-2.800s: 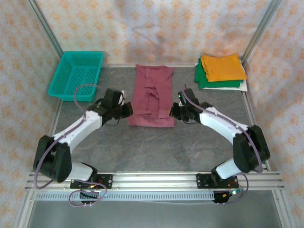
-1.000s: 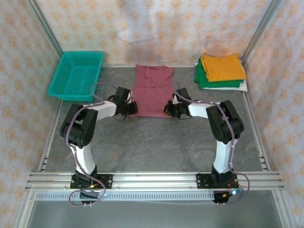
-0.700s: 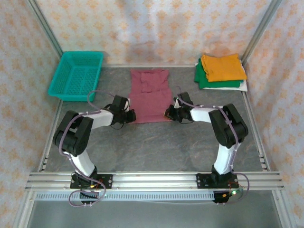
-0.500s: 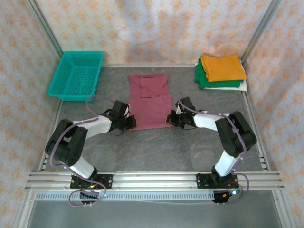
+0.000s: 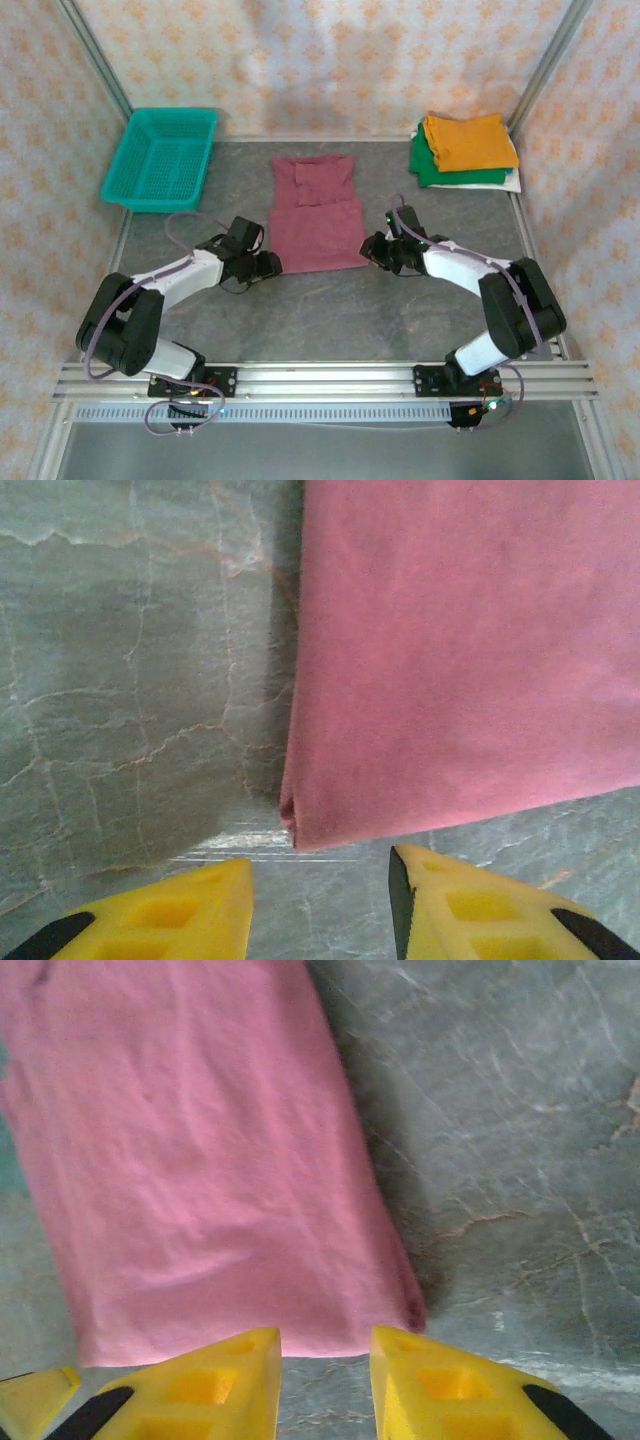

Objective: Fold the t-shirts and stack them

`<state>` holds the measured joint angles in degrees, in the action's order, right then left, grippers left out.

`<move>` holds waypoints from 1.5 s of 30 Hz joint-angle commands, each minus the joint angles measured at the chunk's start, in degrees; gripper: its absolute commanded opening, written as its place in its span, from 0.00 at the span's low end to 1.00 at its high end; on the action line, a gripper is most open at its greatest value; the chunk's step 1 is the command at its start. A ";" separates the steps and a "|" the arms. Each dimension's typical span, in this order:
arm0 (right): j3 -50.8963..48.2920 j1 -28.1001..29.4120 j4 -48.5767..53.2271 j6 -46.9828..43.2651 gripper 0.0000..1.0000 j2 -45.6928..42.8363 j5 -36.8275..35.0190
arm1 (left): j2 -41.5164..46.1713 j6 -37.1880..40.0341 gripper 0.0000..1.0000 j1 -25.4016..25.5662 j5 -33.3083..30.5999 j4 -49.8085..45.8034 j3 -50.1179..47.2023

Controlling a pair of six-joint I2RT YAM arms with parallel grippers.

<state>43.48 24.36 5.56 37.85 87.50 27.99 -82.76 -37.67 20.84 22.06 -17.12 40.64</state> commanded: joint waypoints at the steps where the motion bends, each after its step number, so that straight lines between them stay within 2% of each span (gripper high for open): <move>1: -0.29 0.01 -1.86 0.61 0.29 1.23 0.35 | -1.87 0.46 0.41 -0.54 0.23 0.78 1.19; 20: -3.35 -0.02 -6.29 0.78 0.29 2.51 -0.01 | -9.69 2.08 0.40 -0.45 0.62 4.15 6.21; 23: -4.41 -0.28 -8.15 1.83 0.32 1.72 -0.11 | -10.70 1.99 0.36 -0.45 0.52 5.00 5.75; 26: -4.54 -0.94 -8.24 1.88 0.36 0.97 0.41 | -10.99 1.88 0.21 -0.45 0.06 5.30 5.41; 29: -4.29 -1.67 -7.41 0.97 0.39 0.53 0.94 | -10.88 2.07 0.11 -0.45 -0.94 4.69 5.38; 31: -4.41 -1.90 -7.15 -0.23 0.41 0.38 0.14 | -10.78 2.41 0.08 -0.45 -1.51 4.20 5.46; 39: -1.33 -0.58 -9.03 -2.07 0.41 6.66 5.23 | -10.74 2.95 0.05 -0.45 -1.83 3.60 5.57; 45: -0.52 0.61 -14.06 -0.36 0.33 9.65 6.07 | -10.59 3.30 0.03 -0.48 -1.97 2.89 5.63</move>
<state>41.28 23.05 -2.11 37.23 93.60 31.44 -92.99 -35.83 20.84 22.06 -12.49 45.82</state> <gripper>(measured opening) 0.338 0.048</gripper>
